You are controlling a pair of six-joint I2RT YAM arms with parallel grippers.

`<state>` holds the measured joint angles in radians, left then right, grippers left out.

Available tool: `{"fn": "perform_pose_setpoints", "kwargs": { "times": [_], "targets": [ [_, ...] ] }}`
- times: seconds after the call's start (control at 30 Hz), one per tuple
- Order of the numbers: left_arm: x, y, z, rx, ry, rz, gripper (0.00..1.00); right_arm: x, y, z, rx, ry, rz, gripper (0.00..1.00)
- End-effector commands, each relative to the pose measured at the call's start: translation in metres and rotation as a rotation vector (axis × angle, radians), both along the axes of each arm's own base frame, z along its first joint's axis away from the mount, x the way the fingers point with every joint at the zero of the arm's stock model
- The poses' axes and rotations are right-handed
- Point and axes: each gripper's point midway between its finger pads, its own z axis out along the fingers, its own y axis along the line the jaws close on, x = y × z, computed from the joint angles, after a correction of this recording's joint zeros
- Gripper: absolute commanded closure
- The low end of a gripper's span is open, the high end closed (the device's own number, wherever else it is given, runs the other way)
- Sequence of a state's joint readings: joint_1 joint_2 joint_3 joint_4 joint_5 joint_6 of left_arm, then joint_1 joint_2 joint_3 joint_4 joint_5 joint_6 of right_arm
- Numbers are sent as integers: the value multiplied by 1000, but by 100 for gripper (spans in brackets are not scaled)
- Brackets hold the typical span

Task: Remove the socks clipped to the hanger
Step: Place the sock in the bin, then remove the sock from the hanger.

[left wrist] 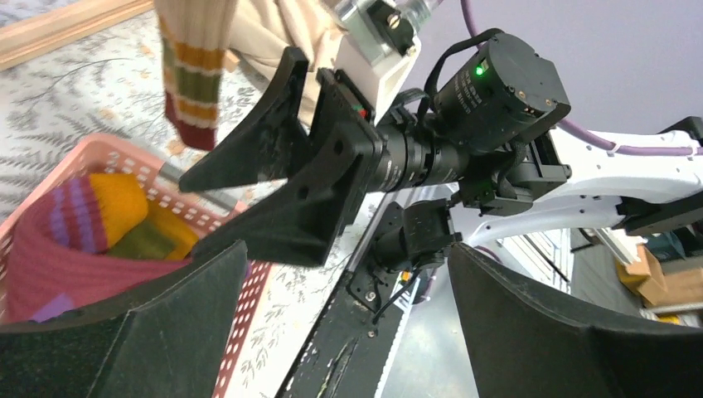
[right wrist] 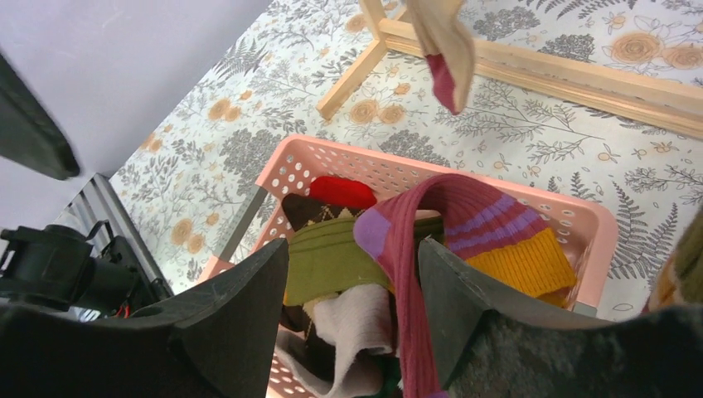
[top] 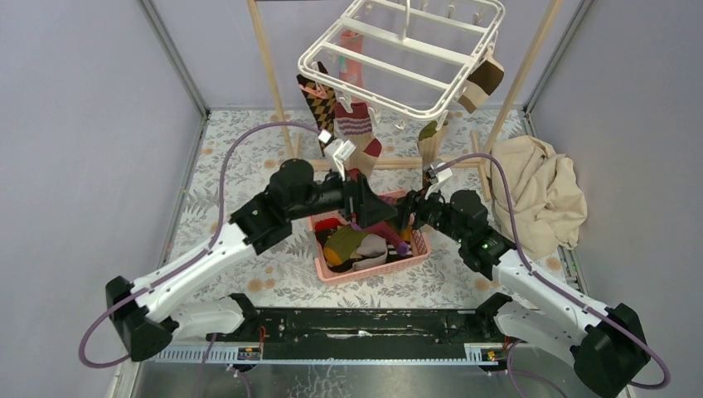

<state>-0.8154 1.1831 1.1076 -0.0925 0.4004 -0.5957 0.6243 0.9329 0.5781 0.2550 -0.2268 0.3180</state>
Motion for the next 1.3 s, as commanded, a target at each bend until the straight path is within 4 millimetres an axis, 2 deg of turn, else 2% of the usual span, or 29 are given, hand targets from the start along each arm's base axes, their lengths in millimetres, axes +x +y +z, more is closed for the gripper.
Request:
{"fn": "perform_pose_setpoints", "kwargs": {
  "times": [0.0, 0.17, 0.3, 0.43, 0.73, 0.93, 1.1, 1.27],
  "targets": [
    [17, 37, -16, 75, -66, 234, 1, 18, -1, 17, 101, -106, -72, 34],
    [28, 76, -40, 206, -32, 419, 1, 37, 9, 12, 151, -143, -98, 31],
    [28, 90, -47, 230, -27, 468, 1, 56, 18, 14, 174, -188, -124, 29],
    [25, 97, -49, 228, -27, 486, 1, 77, 29, 12, 176, -213, -152, 28],
    [14, 112, -55, 224, -12, 504, 1, 116, 58, 32, 255, -300, -151, 26],
    [6, 120, -57, 208, 6, 510, 1, 146, 77, 32, 266, -307, -161, 26],
    [-1, 126, -59, 202, 16, 509, 1, 158, 98, 25, 284, -294, -112, 26],
    [-7, 130, -59, 191, 25, 503, 1, 151, 132, 33, 387, -282, 60, 25]
  ]
}}
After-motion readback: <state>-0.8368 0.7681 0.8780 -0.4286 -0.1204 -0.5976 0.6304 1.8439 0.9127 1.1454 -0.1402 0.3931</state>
